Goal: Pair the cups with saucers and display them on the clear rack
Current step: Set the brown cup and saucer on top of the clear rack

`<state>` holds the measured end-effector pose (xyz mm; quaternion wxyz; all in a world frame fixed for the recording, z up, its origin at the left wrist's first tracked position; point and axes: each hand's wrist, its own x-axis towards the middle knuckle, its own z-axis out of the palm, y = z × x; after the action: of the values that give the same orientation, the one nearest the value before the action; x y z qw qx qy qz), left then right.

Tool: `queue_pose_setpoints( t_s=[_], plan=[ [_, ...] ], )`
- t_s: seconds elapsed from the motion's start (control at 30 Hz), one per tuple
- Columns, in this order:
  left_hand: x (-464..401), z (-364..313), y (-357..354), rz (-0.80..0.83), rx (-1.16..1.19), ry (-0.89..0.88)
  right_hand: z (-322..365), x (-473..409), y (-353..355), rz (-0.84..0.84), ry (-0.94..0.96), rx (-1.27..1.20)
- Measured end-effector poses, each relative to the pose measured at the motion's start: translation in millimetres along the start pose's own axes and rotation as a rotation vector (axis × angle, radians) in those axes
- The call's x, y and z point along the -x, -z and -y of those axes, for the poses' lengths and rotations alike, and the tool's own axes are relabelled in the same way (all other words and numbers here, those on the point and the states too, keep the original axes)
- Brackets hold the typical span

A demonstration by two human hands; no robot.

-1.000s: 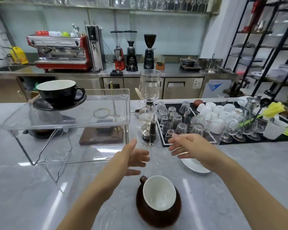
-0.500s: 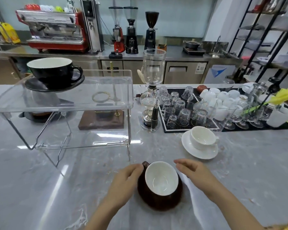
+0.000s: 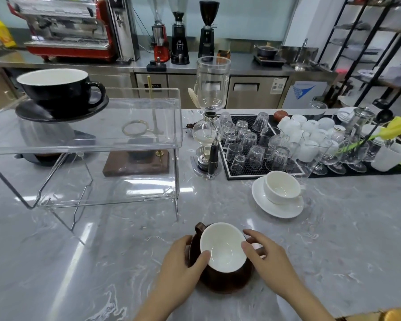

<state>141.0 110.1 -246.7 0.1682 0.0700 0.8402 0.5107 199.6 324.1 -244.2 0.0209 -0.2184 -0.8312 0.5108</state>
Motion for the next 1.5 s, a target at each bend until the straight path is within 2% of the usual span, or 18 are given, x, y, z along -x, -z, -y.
queue_pose_setpoints(
  t_s=[0.3, 0.47, 0.73, 1.0, 1.27, 1.5],
  plan=[
    [8, 5, -17, -0.089, -0.072, -0.055, -12, 6, -14, -0.04, 0.262, 0.22],
    [7, 6, -24, -0.156, -0.052, -0.056, -13, 5, -23, -0.12, 0.262, 0.193],
    [9, 9, -20, -0.188, 0.172, 0.024, -4, 11, -24, -0.169, 0.28, 0.137],
    [24, -30, 4, -0.213, 0.363, -0.025, 42, 24, -2, -0.23, 0.391, 0.067],
    [50, -90, 41, -0.251, 0.463, -0.181, 110, 47, 29, -0.358, 0.586, 0.065],
    [58, -139, 84, -0.27, 0.545, -0.314, 179, 55, 49, -0.403, 0.754, 0.048]
  ],
)
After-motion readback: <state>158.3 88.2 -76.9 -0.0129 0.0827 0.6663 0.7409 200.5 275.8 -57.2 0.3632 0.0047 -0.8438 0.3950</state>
